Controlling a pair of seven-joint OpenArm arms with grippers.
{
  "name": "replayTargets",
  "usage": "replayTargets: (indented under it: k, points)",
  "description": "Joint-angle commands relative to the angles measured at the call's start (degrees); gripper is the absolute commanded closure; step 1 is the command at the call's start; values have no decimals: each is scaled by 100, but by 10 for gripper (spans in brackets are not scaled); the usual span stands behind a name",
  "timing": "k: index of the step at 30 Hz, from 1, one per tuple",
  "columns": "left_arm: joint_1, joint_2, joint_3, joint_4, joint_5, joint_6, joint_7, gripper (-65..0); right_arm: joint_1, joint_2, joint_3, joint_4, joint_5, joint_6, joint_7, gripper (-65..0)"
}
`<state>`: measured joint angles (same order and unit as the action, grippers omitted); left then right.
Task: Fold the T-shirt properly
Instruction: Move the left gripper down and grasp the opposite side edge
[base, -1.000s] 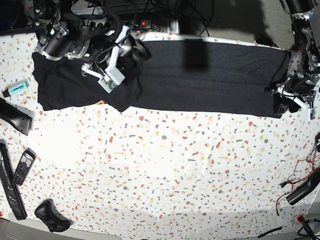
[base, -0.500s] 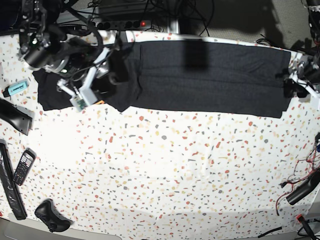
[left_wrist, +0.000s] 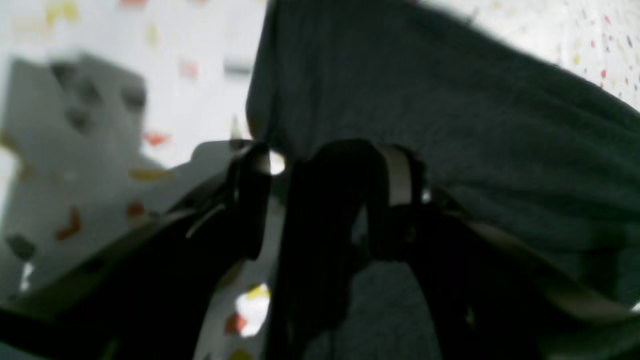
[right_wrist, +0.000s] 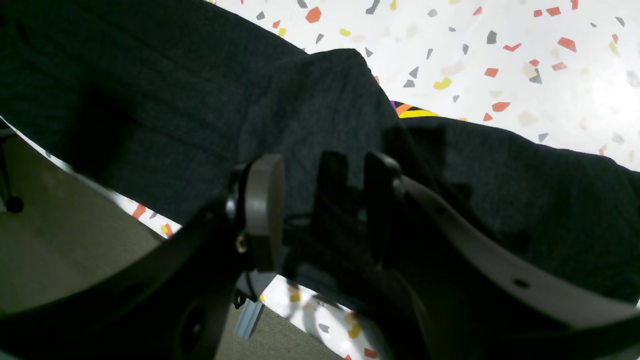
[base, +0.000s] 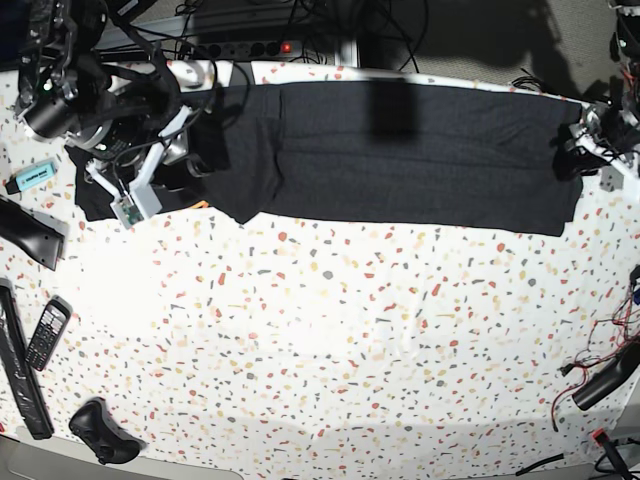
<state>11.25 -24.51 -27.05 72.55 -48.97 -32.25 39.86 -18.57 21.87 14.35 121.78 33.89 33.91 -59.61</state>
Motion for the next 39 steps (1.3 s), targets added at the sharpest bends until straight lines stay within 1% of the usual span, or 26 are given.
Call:
replayTargets:
  k: [1,3,7,11,14,16,18,20,21,23,25,28,34,37,39]
  points:
    - [-96,-105,-37,-63,-109,-85,-9,-296,31,52,44,109,68,13,79,-256]
    - [-168,-107,-37,-278,-269,-214,146,-296,31,52,44,109,68,13,76,-256]
    - [-192,-90,-37,-369,-857,-671,535,-296,31,52,44,109,85,11,87,-256]
    - [-203,42,-33,-339,-916,-706,715,-290,31,52,44,109,85,11,87,-256]
    - [-208,162,-33,-289,-916,-704,715,-287,31,50,44,109,85,13,118,-256]
    - [-208,199,-33,-262,-918,-704,671,-238,31,52,44,109,85,13,129,-256]
    - [-208,184,-35,-260,-903,-702,516,-140,31,52,44,109,85,13,125,-256]
    - [-208,166,-35,-260,-804,-699,289,-9,31,52,44,109,85,13,122,-256]
    - [-208,164,-35,-260,-791,-699,160,0,31,50,44,109,83,13,116,-256]
    - [-208,162,-42,-260,-789,-629,-63,0,31,52,44,109,85,13,79,-254]
    - [-234,164,-90,-260,-789,-415,-129,0,31,52,44,109,85,13,11,-254]
    - [-339,164,-323,-260,-573,-420,-133,0,31,50,44,109,85,13,-22,-254]
    - [-612,153,-1073,-254,-247,-420,-133,0,31,50,42,109,92,15,-20,-254]
    - [-647,149,-1263,-131,-205,-422,-46,0,31,52,42,109,90,15,-20,-254]
    - [-627,157,-1268,70,-212,-422,144,0,31,50,42,109,90,15,-20,-254]
